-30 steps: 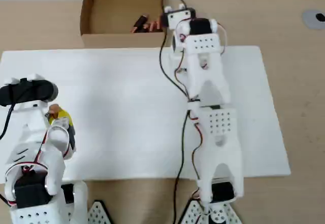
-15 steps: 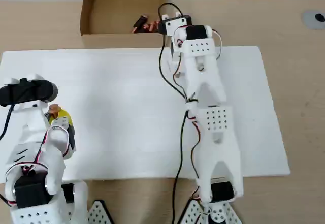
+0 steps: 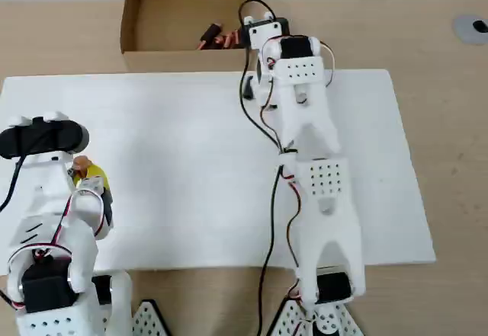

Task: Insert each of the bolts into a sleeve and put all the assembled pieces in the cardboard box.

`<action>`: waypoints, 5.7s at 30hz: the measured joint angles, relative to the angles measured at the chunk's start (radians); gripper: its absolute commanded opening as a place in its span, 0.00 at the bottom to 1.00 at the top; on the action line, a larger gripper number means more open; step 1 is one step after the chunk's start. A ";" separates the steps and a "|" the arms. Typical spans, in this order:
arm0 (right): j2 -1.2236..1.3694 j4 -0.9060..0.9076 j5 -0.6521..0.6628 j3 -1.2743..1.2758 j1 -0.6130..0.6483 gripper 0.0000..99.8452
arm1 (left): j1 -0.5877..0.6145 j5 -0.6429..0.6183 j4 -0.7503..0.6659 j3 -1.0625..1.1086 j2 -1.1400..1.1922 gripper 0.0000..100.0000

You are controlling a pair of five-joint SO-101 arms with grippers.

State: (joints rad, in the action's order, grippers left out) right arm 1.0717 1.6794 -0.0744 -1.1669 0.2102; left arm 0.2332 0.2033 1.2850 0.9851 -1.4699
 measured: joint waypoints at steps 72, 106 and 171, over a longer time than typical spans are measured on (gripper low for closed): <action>0.009 -0.437 -0.470 0.077 0.196 0.05 | 0.109 -0.018 -0.014 0.084 -0.003 0.01; 0.023 0.092 -0.278 -0.104 0.213 0.04 | 0.109 -0.018 -0.014 0.084 -0.003 0.01; -1.034 0.094 -0.187 0.304 0.499 0.01 | 0.112 -0.181 -0.247 -0.106 -0.005 0.01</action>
State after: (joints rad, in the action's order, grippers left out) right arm 0.0376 1.7729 -0.2616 -0.8631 0.7089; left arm 0.3452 0.0222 1.0380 0.8792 -1.4745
